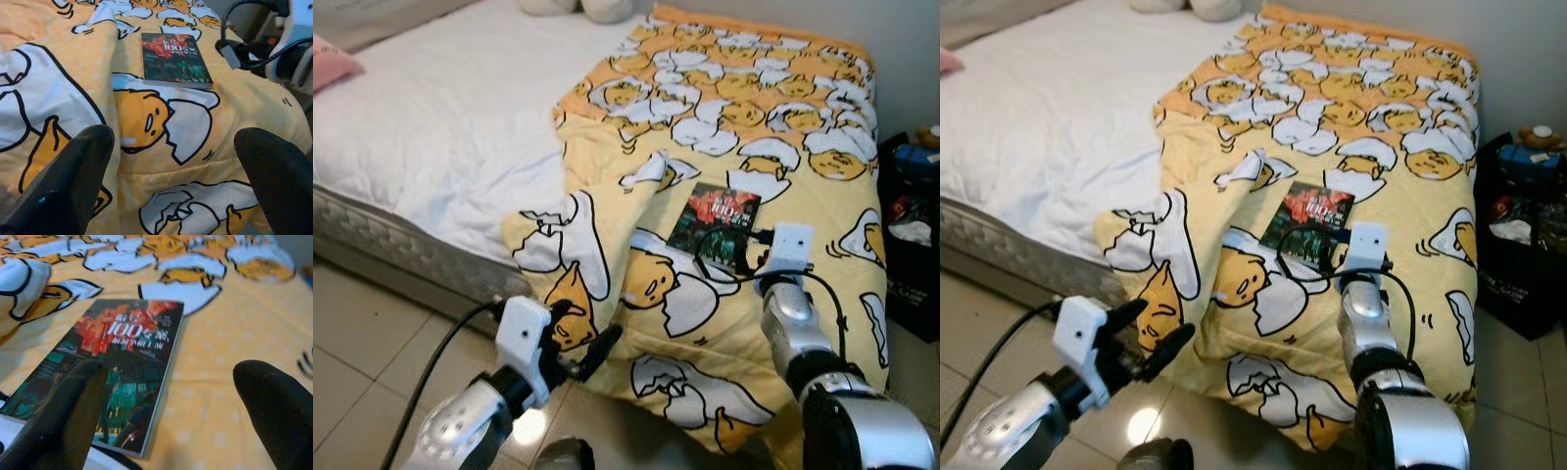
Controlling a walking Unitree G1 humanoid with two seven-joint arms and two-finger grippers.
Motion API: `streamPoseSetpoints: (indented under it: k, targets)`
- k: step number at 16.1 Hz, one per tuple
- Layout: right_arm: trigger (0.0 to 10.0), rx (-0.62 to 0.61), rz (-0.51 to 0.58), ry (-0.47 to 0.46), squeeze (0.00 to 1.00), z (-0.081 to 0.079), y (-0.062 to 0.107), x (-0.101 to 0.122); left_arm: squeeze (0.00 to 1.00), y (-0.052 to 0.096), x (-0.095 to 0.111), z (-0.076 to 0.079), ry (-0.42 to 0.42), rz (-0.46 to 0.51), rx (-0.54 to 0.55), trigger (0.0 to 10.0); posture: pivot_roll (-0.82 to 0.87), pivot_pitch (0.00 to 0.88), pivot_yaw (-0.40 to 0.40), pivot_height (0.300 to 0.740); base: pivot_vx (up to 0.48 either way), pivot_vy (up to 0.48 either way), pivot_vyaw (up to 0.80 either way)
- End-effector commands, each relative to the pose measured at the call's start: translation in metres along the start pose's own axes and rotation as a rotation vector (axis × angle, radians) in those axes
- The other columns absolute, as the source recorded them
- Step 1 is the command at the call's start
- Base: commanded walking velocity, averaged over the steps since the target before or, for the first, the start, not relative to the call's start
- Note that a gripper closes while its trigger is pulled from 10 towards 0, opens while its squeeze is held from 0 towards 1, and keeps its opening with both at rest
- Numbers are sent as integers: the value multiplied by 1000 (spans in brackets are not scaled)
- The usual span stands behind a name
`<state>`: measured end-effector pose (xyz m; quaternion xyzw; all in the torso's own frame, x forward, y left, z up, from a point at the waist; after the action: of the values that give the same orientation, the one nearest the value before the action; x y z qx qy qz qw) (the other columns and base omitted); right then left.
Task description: Clean up the room
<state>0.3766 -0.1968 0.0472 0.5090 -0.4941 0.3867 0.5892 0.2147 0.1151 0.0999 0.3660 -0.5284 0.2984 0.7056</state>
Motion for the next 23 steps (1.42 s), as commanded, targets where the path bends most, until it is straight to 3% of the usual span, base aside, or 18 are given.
streamPoseSetpoints:
  k: [1,5,8,10,14,20,21,22,23]
  targets:
    - [10000,-32,-59,-54,0,3,1,-9,0,5,3,3,6,-5,8,10000,258,141,-9,740,0,0,0]
    - [10000,-42,-165,-211,0,-3,5,-29,0,21,4,7,33,-37,51,10000,300,209,-5,740,0,0,0]
    - [10000,-18,-183,-216,0,-12,5,-30,0,25,5,10,44,-47,63,10000,308,227,-8,740,0,0,0]
    - [10000,46,-171,-183,0,-28,4,-24,0,27,4,13,64,-53,84,10000,310,238,-21,740,0,0,0]
    - [10000,97,-153,-162,0,-43,2,-17,0,23,4,17,77,-46,95,10000,293,232,-51,740,0,0,0]
    - [9882,47,-162,-330,0,-41,-3,-9,0,15,4,20,87,-33,93,10000,281,232,-59,740,0,0,0]
    - [8863,44,-158,-337,0,-41,-4,-7,0,15,4,20,89,-33,95,10000,281,231,-63,740,0,0,0]
    - [0,45,-156,-335,0,-41,-4,-5,0,14,3,19,89,-33,96,10000,281,229,-67,740,0,0,0]
    - [0,53,-153,-338,0,-42,-4,-5,0,13,4,19,89,-31,98,10000,281,227,-71,740,0,0,0]
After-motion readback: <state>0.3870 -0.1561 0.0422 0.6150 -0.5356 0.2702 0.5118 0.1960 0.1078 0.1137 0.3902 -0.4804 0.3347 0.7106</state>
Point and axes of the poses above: a point about 5 cm out from each wrist's last joint towards the gripper, its own y axis pointing back from the gripper into the wrist, its own x axis along the axis of the wrist's last joint, z = x × y, the point moved 4 cm from there along -y, pointing out of the wrist towards the gripper, and after that the axes turned 2 degrees about y, right-handed, at the moved point
